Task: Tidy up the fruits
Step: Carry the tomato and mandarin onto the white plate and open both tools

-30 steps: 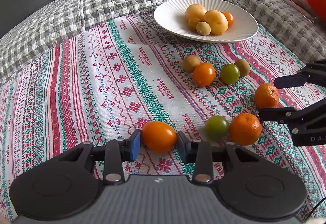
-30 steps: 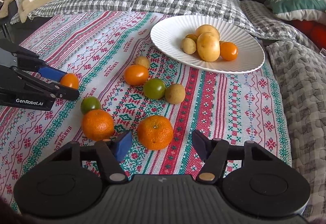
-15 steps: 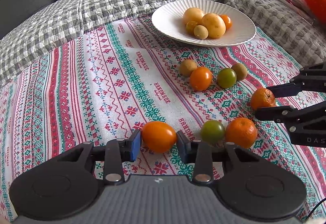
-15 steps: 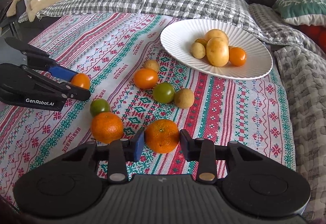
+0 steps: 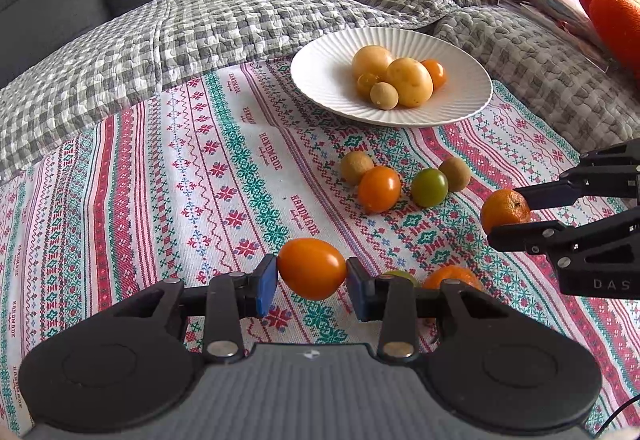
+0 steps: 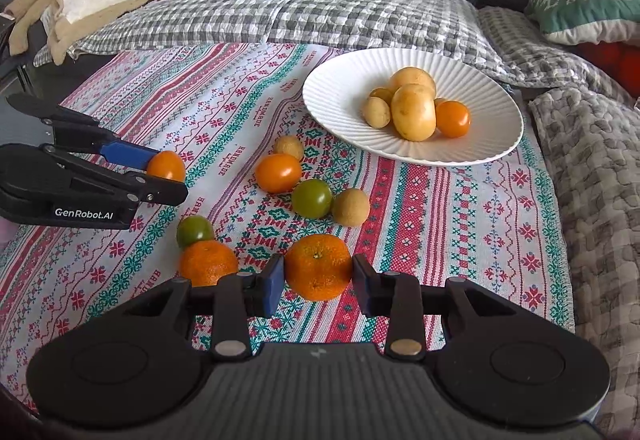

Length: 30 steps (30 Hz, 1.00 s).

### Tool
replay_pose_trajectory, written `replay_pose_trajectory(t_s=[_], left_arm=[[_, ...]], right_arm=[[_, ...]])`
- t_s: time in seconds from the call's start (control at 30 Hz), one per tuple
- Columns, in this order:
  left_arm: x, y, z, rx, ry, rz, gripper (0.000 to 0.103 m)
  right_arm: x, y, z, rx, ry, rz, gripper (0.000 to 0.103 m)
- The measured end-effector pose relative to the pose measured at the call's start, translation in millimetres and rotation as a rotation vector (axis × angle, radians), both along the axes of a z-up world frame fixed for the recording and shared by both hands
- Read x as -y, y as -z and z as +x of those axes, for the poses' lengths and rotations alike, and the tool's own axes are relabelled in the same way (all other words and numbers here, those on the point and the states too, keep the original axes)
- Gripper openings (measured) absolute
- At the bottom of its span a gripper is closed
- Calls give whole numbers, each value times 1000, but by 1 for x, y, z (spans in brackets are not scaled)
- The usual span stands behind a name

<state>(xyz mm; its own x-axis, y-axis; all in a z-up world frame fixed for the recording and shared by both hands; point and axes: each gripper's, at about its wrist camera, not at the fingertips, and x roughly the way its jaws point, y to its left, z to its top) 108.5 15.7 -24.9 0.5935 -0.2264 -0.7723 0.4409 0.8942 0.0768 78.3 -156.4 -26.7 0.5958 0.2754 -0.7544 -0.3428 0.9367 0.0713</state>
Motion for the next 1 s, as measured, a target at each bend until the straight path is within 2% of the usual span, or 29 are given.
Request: replay_pose_trajectory(t_s=[0.63,1.0], left_arm=[[25,-10,3,31,3,-69,31],[49,-18,10,50,-27,-148,31]], right_arm=[[20,-17,6,34,70,81,33],[45,-30,15,72,154,123,33]])
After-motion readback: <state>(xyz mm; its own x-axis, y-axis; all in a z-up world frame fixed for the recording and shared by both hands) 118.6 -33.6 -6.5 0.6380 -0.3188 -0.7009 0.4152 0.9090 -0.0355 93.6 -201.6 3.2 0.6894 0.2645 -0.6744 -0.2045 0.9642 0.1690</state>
